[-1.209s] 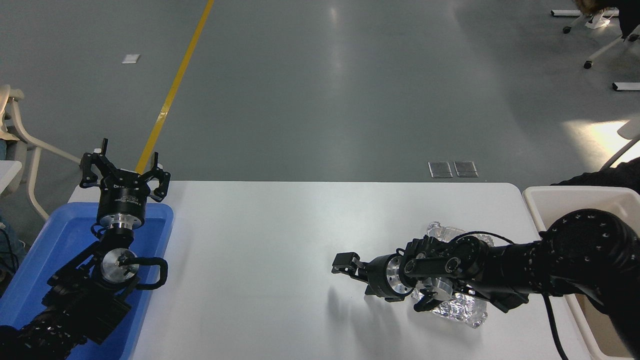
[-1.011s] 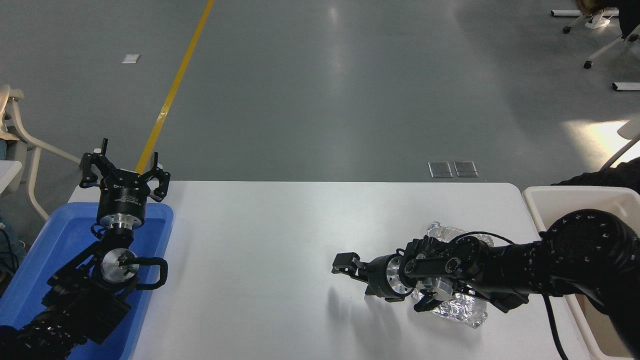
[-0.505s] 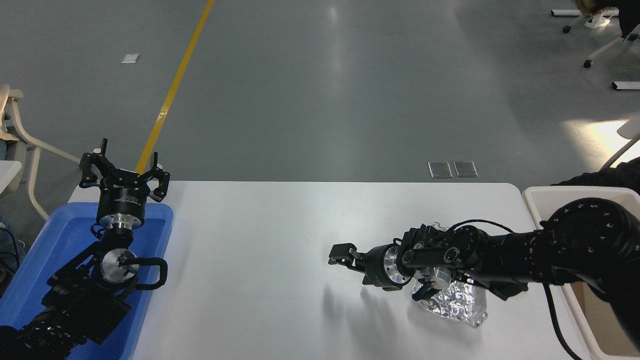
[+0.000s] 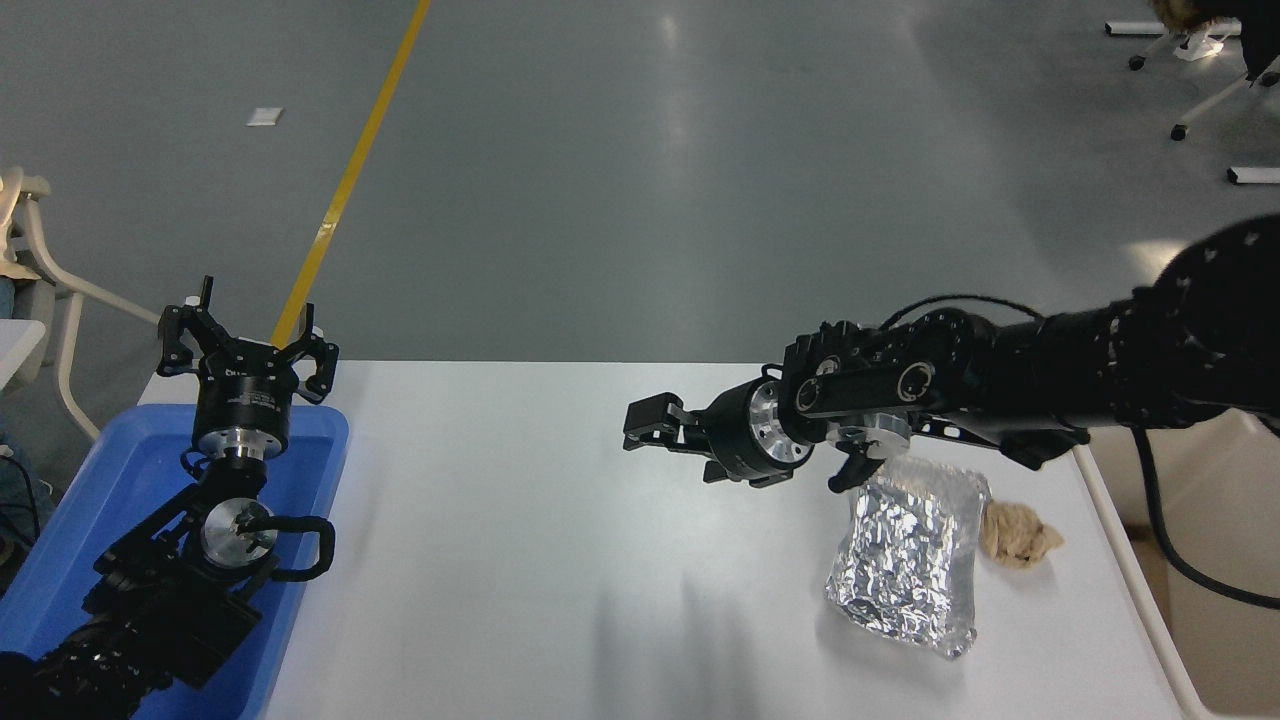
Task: Pick up foil plate and place in dustbin
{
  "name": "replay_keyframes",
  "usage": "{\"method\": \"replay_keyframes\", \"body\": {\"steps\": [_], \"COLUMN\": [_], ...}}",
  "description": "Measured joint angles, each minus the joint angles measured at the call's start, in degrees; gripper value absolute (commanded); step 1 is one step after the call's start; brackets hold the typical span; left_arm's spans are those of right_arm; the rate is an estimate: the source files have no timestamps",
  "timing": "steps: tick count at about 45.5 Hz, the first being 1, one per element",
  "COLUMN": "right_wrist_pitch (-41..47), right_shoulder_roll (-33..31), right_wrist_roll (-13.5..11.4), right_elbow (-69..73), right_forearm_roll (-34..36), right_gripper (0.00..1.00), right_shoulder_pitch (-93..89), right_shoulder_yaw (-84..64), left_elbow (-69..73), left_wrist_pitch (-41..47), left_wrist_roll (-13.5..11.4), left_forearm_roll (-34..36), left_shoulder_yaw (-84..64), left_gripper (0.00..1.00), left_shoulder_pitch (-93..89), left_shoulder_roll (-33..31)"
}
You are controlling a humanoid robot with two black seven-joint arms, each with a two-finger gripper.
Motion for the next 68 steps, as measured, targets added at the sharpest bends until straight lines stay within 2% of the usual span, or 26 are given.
{"method": "replay_keyframes", "body": {"steps": [10, 15, 18, 20, 26, 31, 44, 68], "right_wrist_pitch": [11.5, 16.4, 17.3, 18.6, 20.4, 22.5, 27.9, 30.0], "right_shoulder_roll": [-8.8, -15.0, -16.2, -18.6, -20.9, -22.5, -25.7, -26.3], "right_wrist_roll": [-3.5, -5.0, -5.1, -5.5, -5.3, -4.1, -2.2, -2.2], "right_elbow": [2.4, 3.0, 3.2, 3.2, 4.6, 6.7, 13.0, 26.4], "right_forearm_roll": [-6.2, -13.4, -15.5, -19.4, -24.0, -26.6, -30.6, -34.1], "right_gripper": [1.0, 1.0, 1.0, 1.0, 1.0, 1.0, 1.0, 1.0], "right_shoulder_pitch": [11.7, 17.6, 19.3, 22.4, 28.0, 33.8, 43.7, 42.8], "right_shoulder_yaw": [-2.6, -4.2, -5.6, -8.7, -14.3, -18.9, -24.5, -22.0], "left_elbow": [0.0, 0.0, 0.0, 0.0, 0.0, 0.0, 0.0, 0.0], "left_wrist_pitch": [0.0, 0.0, 0.0, 0.0, 0.0, 0.0, 0.0, 0.0], "left_wrist_roll": [0.0, 0.0, 0.0, 0.0, 0.0, 0.0, 0.0, -0.1], "left_forearm_roll": [0.0, 0.0, 0.0, 0.0, 0.0, 0.0, 0.0, 0.0], "left_shoulder_yaw": [0.0, 0.0, 0.0, 0.0, 0.0, 0.0, 0.0, 0.0], "left_gripper": [0.99, 0.99, 0.99, 0.99, 0.99, 0.99, 0.99, 0.99], "left_shoulder_pitch": [0.0, 0.0, 0.0, 0.0, 0.0, 0.0, 0.0, 0.0], "left_shoulder_roll": [0.0, 0.0, 0.0, 0.1, 0.0, 0.0, 0.0, 0.0]}}
